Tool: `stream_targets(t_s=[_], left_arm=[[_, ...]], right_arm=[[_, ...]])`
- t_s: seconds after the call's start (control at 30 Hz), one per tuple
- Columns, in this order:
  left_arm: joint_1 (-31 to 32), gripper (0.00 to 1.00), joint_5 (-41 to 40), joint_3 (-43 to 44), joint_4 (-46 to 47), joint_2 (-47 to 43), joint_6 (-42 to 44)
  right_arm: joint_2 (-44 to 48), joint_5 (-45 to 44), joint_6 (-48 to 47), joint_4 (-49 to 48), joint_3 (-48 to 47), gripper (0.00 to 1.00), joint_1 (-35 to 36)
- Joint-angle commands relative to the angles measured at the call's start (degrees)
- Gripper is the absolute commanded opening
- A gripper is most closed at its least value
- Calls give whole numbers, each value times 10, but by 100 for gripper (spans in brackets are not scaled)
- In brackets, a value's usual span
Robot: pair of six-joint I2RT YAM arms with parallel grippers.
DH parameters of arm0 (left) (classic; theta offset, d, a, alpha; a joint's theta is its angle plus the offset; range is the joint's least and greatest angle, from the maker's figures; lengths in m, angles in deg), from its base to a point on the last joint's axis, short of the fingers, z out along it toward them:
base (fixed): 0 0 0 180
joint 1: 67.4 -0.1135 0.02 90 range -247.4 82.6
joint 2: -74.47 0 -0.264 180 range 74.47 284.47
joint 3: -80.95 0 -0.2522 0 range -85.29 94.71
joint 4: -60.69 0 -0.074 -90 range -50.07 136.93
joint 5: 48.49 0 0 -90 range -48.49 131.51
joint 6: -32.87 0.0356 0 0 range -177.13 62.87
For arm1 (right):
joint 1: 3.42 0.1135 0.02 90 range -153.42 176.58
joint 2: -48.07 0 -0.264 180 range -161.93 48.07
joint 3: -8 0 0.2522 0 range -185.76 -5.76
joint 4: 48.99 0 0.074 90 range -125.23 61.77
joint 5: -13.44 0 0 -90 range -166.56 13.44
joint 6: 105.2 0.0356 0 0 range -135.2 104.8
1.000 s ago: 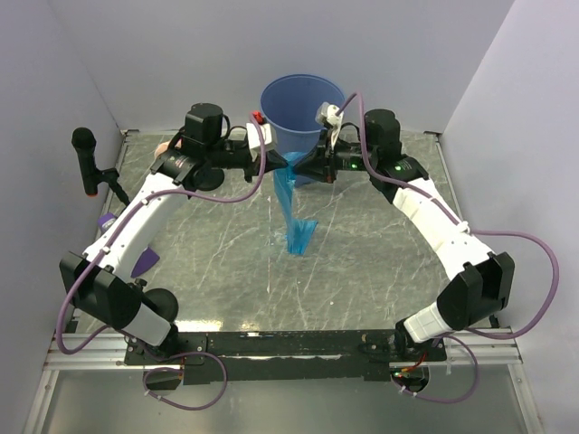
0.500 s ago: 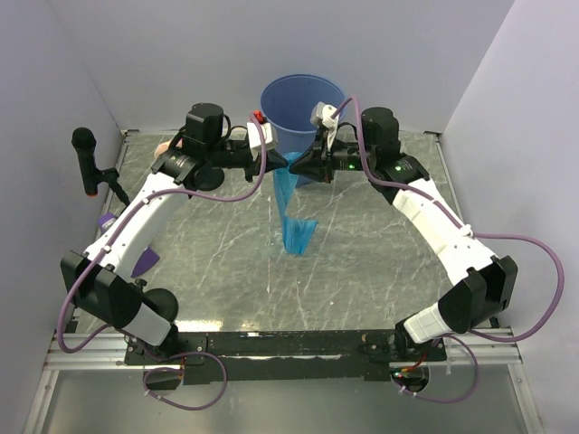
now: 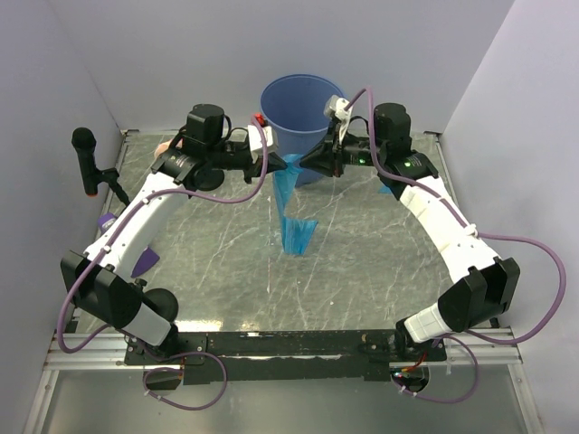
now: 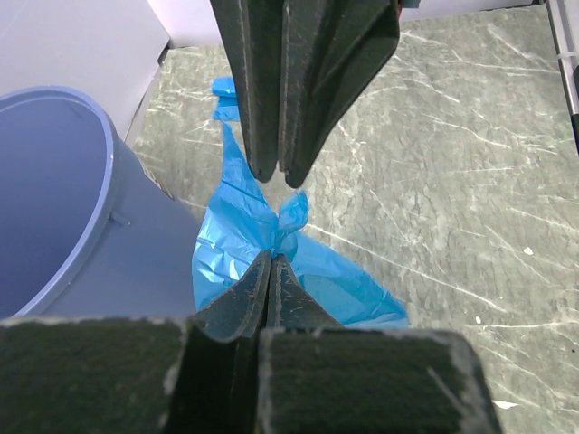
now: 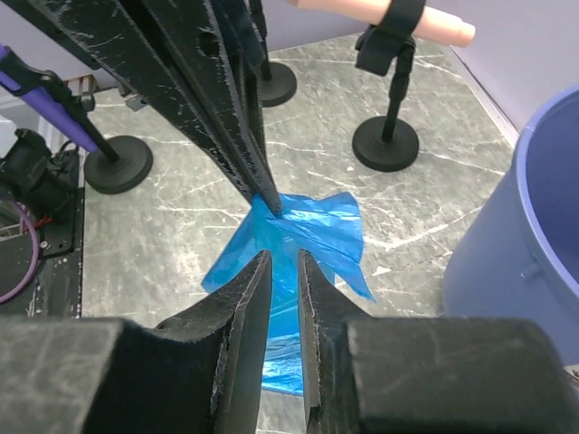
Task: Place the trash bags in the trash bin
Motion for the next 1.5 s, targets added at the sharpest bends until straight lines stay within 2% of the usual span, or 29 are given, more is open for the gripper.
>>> stream_targets(t_s=[0.0,0.53,0.7,1.0,1.2,1.47], left_arm=[[3,1,20,28,9,0,2],[3,1,22,25,18,-3,-6],[2,1,25,24,19,-3,-5],[3,1,34,20,15,-10,11],[3,1,45,18,11,-10,36],[3,1,62,39,-24,2,76]], right_arm=[[27,21,-14,-7,-7,25,4],[3,17,-55,18,-20,26,25],[1,-9,-73,24,-23,25,35],[-7,-24,-55,12,-24,24,36],[-12,16,-38,4,-23,30,35],[-17,17,-19,-10,-26,36,35]])
